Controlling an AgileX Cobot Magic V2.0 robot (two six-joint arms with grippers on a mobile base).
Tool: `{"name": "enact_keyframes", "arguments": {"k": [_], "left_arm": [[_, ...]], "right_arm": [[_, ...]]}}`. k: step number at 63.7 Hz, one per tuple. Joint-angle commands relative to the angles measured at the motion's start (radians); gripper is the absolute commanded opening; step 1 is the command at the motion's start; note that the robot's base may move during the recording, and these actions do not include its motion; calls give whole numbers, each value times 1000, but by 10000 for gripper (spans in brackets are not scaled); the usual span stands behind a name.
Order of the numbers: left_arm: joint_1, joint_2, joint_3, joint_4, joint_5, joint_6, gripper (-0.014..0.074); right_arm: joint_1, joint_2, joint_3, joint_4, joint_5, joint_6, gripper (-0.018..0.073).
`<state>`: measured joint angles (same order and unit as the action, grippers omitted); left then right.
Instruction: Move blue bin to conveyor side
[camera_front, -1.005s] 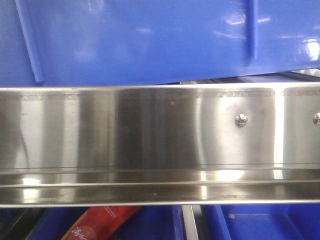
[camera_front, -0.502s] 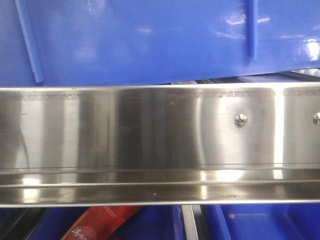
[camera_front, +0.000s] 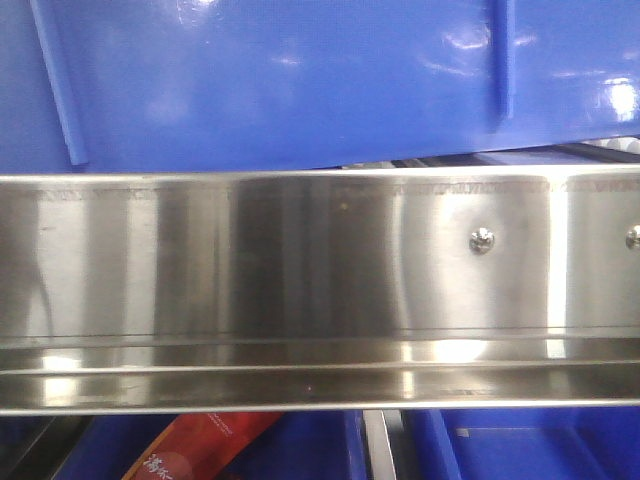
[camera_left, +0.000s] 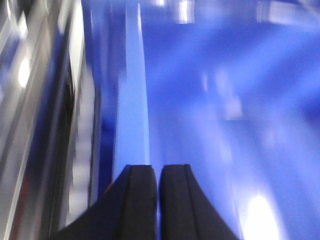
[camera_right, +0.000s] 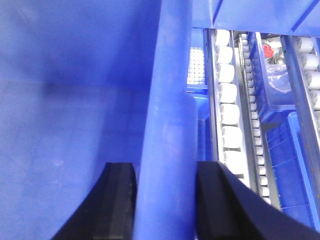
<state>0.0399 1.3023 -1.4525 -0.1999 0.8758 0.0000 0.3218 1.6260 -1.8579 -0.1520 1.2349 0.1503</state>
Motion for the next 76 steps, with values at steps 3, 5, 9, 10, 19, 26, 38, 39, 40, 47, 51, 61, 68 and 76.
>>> {"name": "enact_keyframes", "arguments": {"k": [3, 5, 9, 10, 19, 26, 38, 39, 40, 47, 51, 61, 68, 76], "left_arm": [[-5, 54, -65, -7, -4, 0, 144], [-5, 74, -84, -4, 4, 0, 185], [-5, 103, -114, -4, 21, 0, 259], [-5, 113, -121, -4, 27, 0, 274], [-5, 175, -182, 0, 92, 0, 353], [-5, 218, -218, 35, 124, 0, 353], [-5, 265, -225, 23, 177, 0, 349], [-5, 267, -225, 23, 182, 0, 349], [-5, 268, -225, 23, 184, 0, 349], [-5, 288, -225, 23, 210, 0, 349], [-5, 301, -225, 23, 213, 0, 349], [-5, 313, -225, 23, 213, 0, 349], [-5, 313, -225, 23, 207, 0, 349], [-5, 327, -225, 25, 211, 0, 349]], "right_arm": [[-3, -6, 0, -9, -14, -9, -78], [-3, -6, 0, -9, -14, -9, -78], [-3, -6, 0, -9, -14, -9, -78], [-3, -6, 0, -9, -14, -9, -78], [-3, -6, 0, -9, -14, -9, -78], [-3, -6, 0, -9, -14, -9, -78], [-3, -6, 0, -9, -14, -9, -78], [-3, -6, 0, -9, -14, -9, -78], [-3, -6, 0, -9, -14, -9, -78], [-3, -6, 0, -9, -14, -9, -78], [-3, -6, 0, -9, -14, -9, -78], [-3, -6, 0, -9, -14, -9, -78], [-3, -6, 0, -9, -14, -9, -78], [-3, -6, 0, -9, -14, -9, -78]]}}
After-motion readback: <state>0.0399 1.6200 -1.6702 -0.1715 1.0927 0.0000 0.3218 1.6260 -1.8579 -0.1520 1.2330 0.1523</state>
